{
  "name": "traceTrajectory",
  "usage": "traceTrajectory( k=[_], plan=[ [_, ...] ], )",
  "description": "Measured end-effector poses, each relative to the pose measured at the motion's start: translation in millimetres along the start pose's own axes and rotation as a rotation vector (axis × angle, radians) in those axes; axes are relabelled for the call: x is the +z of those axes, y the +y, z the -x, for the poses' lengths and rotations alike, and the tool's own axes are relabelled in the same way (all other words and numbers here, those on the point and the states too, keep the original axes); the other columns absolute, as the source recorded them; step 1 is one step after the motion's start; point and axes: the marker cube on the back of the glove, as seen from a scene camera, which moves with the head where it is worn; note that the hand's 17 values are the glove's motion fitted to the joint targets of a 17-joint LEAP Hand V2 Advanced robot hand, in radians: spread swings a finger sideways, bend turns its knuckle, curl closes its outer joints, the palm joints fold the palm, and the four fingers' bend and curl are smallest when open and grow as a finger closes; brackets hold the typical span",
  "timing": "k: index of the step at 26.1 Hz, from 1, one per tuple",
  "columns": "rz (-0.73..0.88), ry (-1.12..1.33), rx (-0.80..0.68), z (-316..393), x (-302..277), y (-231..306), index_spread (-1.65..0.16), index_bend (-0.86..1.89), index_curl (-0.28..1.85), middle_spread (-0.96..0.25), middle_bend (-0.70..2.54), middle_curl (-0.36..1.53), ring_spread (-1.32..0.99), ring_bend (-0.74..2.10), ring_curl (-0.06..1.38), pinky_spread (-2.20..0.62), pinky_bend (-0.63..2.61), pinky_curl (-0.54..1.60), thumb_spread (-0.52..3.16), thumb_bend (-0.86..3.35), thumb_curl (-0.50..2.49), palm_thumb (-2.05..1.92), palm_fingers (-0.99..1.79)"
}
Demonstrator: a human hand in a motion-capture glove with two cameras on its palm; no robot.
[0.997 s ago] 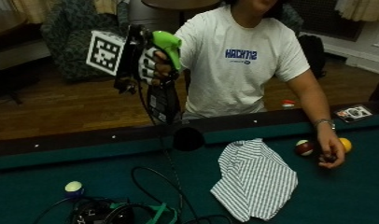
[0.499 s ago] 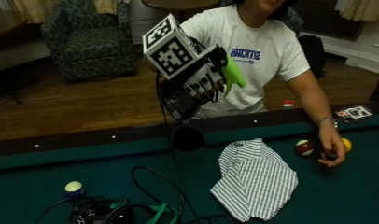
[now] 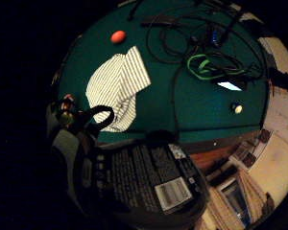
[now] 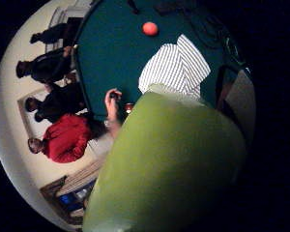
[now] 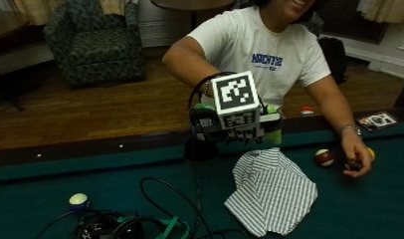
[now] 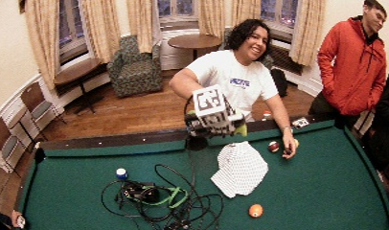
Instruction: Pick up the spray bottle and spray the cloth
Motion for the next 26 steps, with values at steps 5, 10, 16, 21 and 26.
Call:
traceTrajectory(
  k=[5,10,16,21,26],
  plan=[
    [0.060,0.124,0.060,8,31,-28,-0.24,0.45,0.58,-0.17,0.71,0.56,-0.21,0.72,0.48,-0.32,0.40,0.39,0.30,-0.03,0.76,0.91,1.39],
    [0.139,0.224,0.098,8,69,-49,-0.24,0.44,0.58,-0.17,0.71,0.56,-0.21,0.73,0.48,-0.32,0.40,0.39,0.30,-0.03,0.77,0.91,1.39],
    [0.206,0.294,0.121,8,108,-65,-0.24,0.43,0.59,-0.17,0.71,0.56,-0.21,0.73,0.48,-0.32,0.40,0.39,0.30,-0.03,0.78,0.91,1.39],
    [0.259,0.342,0.149,9,136,-71,-0.24,0.43,0.59,-0.17,0.71,0.56,-0.21,0.72,0.48,-0.32,0.40,0.39,0.31,-0.03,0.79,0.90,1.38],
    [0.268,0.352,0.142,8,136,-69,-0.24,0.42,0.60,-0.17,0.71,0.56,-0.21,0.73,0.48,-0.32,0.40,0.39,0.31,-0.03,0.80,0.91,1.39]
  ],
)
